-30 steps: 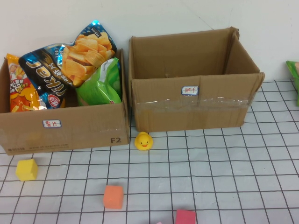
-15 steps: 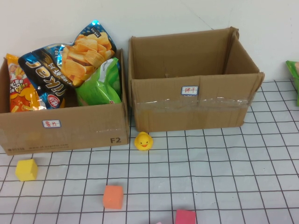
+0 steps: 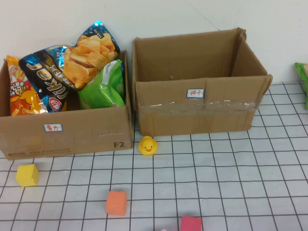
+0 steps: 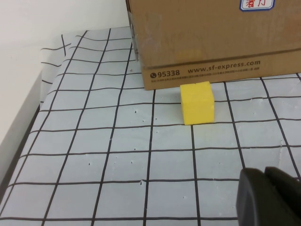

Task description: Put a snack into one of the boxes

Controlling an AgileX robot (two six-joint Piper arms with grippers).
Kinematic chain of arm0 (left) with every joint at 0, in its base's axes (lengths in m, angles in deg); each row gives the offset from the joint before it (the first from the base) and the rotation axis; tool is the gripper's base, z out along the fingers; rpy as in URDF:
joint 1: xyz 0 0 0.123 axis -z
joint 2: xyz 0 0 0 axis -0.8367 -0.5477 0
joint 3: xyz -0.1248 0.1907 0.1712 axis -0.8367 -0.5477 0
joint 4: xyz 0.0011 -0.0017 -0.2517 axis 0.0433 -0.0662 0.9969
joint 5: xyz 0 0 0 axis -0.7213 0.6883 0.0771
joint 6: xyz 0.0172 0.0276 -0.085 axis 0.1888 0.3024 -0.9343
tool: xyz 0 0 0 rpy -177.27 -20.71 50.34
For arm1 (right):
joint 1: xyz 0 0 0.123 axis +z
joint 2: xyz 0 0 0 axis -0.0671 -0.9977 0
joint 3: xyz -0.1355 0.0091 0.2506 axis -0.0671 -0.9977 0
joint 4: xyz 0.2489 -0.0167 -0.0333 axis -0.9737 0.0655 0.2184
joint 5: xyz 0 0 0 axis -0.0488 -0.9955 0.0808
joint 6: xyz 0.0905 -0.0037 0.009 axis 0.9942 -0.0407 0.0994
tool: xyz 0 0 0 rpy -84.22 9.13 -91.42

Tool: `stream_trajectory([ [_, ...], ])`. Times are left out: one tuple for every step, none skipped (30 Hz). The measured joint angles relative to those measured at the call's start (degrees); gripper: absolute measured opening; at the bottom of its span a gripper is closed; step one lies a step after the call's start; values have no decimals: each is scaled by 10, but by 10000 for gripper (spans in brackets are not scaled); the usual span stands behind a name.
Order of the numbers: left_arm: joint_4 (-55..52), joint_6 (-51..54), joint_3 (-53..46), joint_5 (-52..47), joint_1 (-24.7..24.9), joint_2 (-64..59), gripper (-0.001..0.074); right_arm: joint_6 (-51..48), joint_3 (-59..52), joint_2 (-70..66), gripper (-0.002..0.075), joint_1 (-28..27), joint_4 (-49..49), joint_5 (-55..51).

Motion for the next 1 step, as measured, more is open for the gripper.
stream_trajectory([
  [0, 0, 0, 0, 0, 0, -2, 0, 0, 0, -1, 0, 0, 0],
])
